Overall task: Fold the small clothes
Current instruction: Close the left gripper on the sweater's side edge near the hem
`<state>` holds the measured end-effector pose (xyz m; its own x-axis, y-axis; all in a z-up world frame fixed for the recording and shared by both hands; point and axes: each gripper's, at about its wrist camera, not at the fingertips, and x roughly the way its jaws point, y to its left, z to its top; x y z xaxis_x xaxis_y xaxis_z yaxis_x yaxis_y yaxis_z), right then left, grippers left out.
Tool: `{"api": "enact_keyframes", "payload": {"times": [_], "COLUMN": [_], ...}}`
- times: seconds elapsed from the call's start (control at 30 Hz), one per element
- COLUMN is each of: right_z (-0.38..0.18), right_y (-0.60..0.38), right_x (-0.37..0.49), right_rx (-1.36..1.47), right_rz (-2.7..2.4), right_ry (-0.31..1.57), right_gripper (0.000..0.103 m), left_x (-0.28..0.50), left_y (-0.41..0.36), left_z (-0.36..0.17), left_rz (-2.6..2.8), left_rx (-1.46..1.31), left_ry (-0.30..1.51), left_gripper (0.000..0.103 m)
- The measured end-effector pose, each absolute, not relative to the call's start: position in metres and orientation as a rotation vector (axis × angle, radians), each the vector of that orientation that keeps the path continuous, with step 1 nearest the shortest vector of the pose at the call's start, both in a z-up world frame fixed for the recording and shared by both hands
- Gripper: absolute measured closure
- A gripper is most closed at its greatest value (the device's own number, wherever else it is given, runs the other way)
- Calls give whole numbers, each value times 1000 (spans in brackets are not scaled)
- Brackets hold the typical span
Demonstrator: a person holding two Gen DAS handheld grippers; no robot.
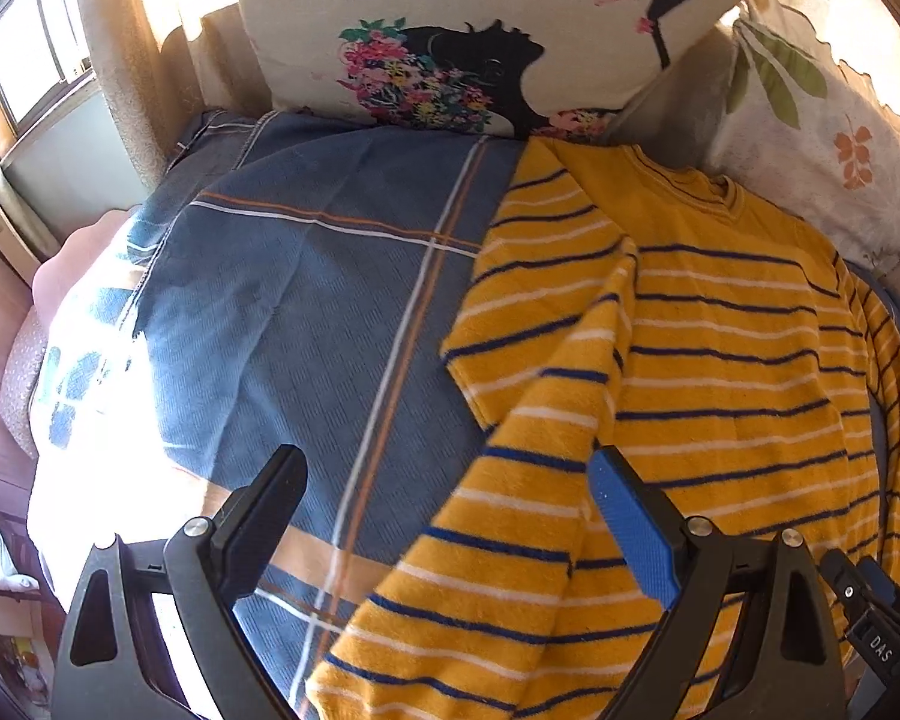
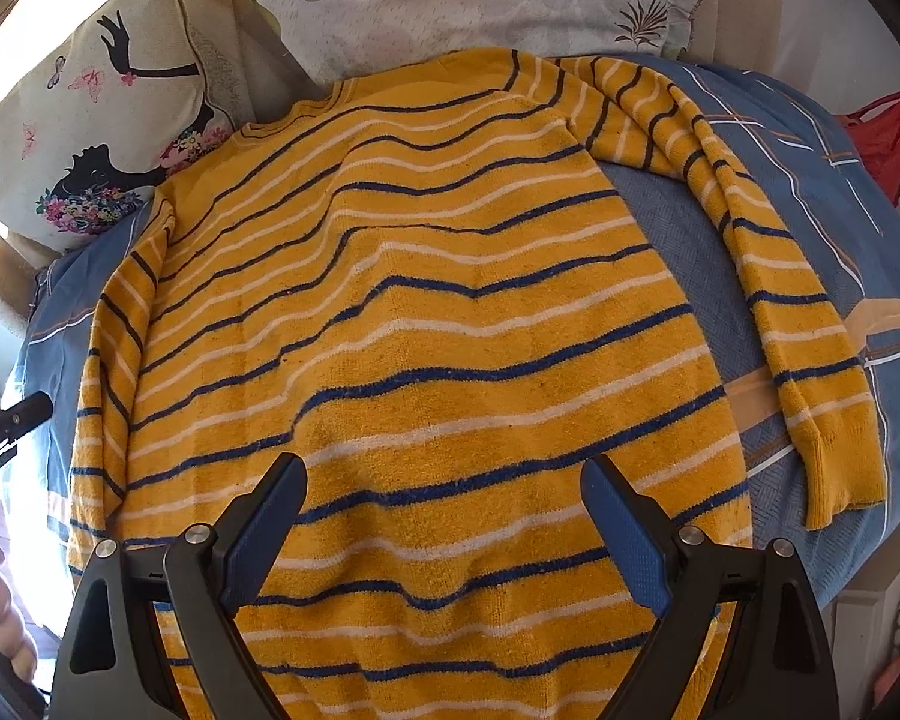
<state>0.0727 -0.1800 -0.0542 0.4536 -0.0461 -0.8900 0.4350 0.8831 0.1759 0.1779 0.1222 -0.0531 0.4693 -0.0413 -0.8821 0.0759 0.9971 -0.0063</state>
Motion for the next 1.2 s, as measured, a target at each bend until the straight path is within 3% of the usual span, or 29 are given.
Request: {"api": "enact_keyframes", "payload": {"times": [0.3,0.37,0.4,0.47,0.53,0.87,1.07,1.2], "right_z": [-59,-60,-61,-63,-63,-72,-67,-66], "right_y": [-176,-177,-178,-180,-181,-172,-163,-163], "right_x": [71,70,69,68,68,70,67,62], "right_rx": [401,405,410,421,424,424,363,357], "right_rz": [-329,-342,-350,-367,-382,-389,-368,-332], "right_ry": [1090,1094,1097,1105,1109,1148,1130,1117], "right_gripper": [8,8,8,8,8,8,8,8], "left_x": [227,228,229,233,238,288,244,185], "left_y": [104,96,93,94,100,195,212,196], "left_z": [-95,-100,-105,-104,-97,-83,-55,-50], "left_rz": [-231,-280,-312,-325,-302,127,5,-146], "left_rx": [68,57,54,24,31,60,-76,-138], "left_ry": [1162,1172,1201,1217,1205,1120,1081,1121], "left_gripper": [8,25,65,74,91,95,94,76]}}
